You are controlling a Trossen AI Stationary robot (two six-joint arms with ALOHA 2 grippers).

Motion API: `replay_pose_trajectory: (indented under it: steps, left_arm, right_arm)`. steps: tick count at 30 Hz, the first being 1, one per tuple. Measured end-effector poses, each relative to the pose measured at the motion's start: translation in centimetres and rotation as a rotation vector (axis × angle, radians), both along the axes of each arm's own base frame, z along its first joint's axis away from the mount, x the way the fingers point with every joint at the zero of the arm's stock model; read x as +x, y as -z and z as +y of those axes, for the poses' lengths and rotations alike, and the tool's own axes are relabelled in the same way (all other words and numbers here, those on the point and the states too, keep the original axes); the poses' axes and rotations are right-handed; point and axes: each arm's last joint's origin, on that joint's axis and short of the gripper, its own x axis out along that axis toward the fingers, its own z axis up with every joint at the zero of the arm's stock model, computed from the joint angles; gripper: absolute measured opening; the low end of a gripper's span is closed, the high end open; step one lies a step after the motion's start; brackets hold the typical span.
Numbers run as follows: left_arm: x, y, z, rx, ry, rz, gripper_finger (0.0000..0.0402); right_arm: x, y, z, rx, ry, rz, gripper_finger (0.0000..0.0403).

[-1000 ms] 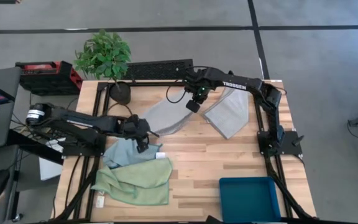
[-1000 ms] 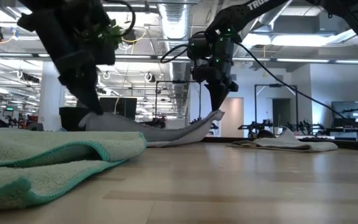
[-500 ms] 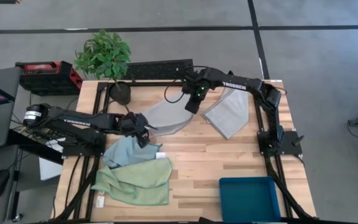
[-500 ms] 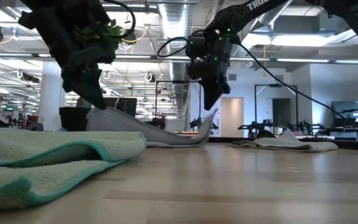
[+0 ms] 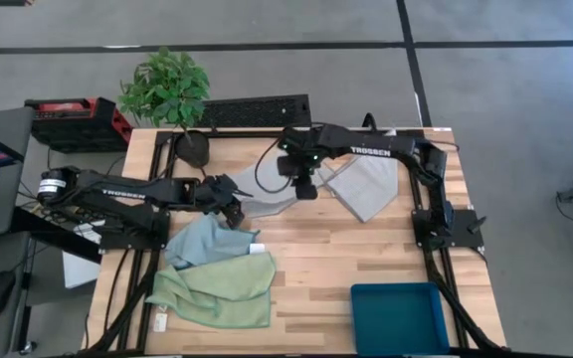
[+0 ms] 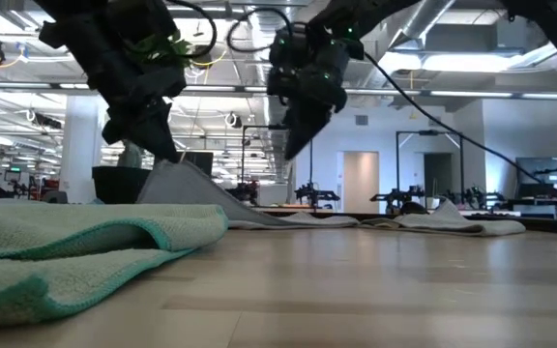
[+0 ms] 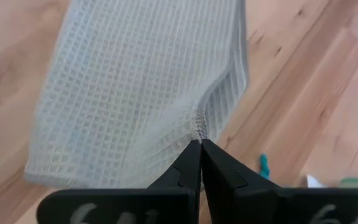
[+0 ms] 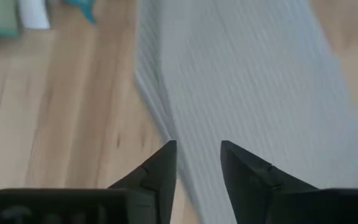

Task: Fold microfiber towels
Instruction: Fold the left gray microfiber towel

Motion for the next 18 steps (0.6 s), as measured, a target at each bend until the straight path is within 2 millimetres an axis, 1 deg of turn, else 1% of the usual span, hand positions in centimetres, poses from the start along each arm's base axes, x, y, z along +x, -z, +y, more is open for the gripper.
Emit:
replay_pose_trajectory:
  steps: [3,6,14,18]
  left_arm:
    - [0.4,-0.9,0.3,0.007,-0.006,-0.028,0.0000]
    - [0.9,-2.2,0.4,0.031,0.015,-0.043,0.0000]
    - [2.0,-5.8,0.5,0.070,0.037,-0.122,0.0000]
    - [2.2,-6.8,0.6,0.098,0.045,-0.140,0.0000]
  right_arm:
    - [1.0,-0.3,1.1,-0.023,-0.033,-0.069,0.0152]
    - [1.6,-0.5,1.6,-0.039,-0.049,-0.123,0.0152]
    - [2.5,-1.1,1.4,-0.024,0.030,-0.221,0.0151]
    - [2.6,-1.1,1.7,-0.007,0.017,-0.231,0.0152]
